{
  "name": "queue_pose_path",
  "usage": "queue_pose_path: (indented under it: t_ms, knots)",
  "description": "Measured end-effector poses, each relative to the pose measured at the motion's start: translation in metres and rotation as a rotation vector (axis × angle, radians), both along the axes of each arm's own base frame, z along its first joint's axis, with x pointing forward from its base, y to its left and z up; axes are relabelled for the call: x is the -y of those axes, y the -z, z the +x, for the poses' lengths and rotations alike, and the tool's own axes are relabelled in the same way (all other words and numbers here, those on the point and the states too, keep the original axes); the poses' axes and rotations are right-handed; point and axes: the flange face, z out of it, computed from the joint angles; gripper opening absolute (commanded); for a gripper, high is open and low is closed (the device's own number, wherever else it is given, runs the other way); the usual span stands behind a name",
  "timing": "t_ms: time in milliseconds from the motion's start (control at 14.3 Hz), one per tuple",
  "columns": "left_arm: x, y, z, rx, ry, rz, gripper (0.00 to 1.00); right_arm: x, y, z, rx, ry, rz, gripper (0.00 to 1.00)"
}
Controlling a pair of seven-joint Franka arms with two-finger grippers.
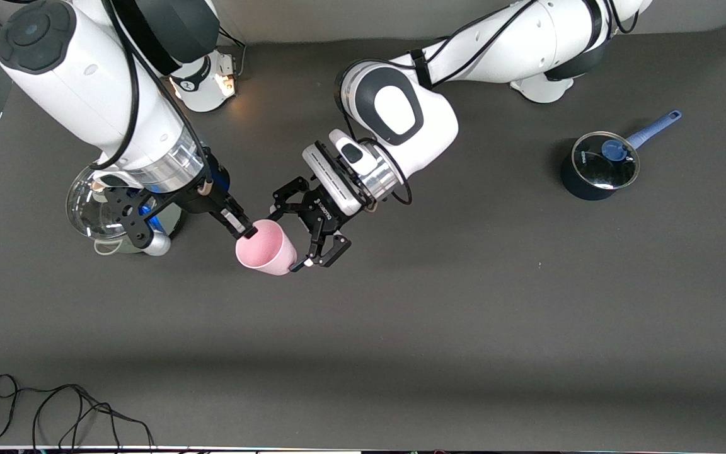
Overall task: Transfer pink cup from left to right arm
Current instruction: 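Close the right gripper on the cup rim while the left gripper holds, then open the left gripper and pull the cup away with the right gripper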
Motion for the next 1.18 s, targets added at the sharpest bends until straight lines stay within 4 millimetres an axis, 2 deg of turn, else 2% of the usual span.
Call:
queue_pose_path:
  t_ms: [279,418,558,697,836,976,1185]
  knots:
    - [-0.002,0.001,0.002,0.001,-0.006,0.006,1.00,0.016,-0.003,0.013,0.086,-0.031,-0.078,0.00]
    - [-0.012,0.004,0.011,0.004,-0.025,0.019,1.00,0.047,-0.001,0.028,0.111,-0.054,-0.134,0.00]
    - [-0.032,0.014,0.027,0.038,-0.040,0.068,1.00,0.105,0.000,0.050,0.117,-0.092,-0.169,0.00]
    - [-0.054,0.030,0.044,0.078,-0.033,0.124,1.00,0.181,0.001,0.069,0.115,-0.132,-0.205,0.00]
    - [-0.068,0.044,0.056,0.117,0.012,0.140,1.00,0.254,0.009,0.079,0.095,-0.190,-0.237,0.00]
    - [-0.082,0.053,0.070,0.156,0.062,0.131,1.00,0.315,0.018,0.081,0.071,-0.284,-0.236,0.00]
    - [-0.117,0.069,0.098,0.239,0.152,0.136,1.00,0.399,0.029,0.066,0.016,-0.531,-0.189,0.00]
